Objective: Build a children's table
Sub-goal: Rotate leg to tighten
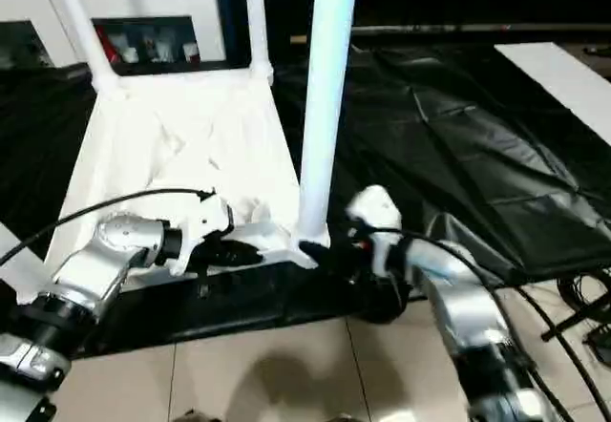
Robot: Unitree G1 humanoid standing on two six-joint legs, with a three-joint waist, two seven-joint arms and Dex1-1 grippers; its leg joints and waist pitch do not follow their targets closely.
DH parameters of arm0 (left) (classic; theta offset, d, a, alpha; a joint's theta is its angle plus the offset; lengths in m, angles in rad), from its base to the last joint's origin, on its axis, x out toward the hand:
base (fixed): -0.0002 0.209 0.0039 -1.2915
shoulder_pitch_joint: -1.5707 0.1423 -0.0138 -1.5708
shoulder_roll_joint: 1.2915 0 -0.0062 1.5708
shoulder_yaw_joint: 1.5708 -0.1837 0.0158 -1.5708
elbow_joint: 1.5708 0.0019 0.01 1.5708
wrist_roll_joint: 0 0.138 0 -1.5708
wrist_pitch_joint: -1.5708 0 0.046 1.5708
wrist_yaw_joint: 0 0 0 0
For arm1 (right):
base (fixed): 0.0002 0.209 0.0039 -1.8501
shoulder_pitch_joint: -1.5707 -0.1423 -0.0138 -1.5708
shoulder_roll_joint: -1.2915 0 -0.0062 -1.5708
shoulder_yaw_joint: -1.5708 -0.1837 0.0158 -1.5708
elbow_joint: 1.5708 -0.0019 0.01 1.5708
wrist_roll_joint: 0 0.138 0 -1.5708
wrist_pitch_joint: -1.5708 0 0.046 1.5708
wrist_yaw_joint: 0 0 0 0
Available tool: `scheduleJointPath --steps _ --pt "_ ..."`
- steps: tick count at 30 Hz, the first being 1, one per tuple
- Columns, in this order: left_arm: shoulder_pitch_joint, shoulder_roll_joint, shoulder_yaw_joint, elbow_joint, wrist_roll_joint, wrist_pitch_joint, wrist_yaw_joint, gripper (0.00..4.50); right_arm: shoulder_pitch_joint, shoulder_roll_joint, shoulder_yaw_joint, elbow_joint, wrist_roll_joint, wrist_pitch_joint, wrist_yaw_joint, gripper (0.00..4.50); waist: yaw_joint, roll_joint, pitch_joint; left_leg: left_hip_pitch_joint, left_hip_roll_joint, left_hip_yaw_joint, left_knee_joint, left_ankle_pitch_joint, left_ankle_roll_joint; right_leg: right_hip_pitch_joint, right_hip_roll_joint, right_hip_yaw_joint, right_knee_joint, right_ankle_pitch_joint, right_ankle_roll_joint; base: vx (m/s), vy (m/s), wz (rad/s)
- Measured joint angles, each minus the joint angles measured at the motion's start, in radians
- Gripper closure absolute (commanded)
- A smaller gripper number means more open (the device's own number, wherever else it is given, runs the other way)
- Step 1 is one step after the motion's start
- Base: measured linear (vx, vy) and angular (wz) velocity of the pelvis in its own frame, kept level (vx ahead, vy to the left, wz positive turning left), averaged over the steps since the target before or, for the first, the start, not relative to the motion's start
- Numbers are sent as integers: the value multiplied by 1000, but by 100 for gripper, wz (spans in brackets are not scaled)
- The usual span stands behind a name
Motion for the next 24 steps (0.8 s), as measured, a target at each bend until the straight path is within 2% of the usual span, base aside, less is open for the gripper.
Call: scheduleJointPath --steps 4,17,24 --pt "-8 -5 -6 7 0 -1 -1 450 -8 13 13 30 -5 -13 14 29 5 0 0 -1 0 0 0 0 0 0 0 0 0 0 0 0 0 0" --pt "-13 -3 -6 19 1 -8 -4 450 -55 20 20 118 -25 -65 46 152 4 0 0 -1 0 0 2 0 0 0 0 0 1 0 0 0 0 0" --pt "-13 3 -6 19 0 -13 -12 450 -64 22 21 138 -25 -81 63 173 3 -1 0 -1 0 0 2 0 1 0 0 0 1 0 0 0 0 0"
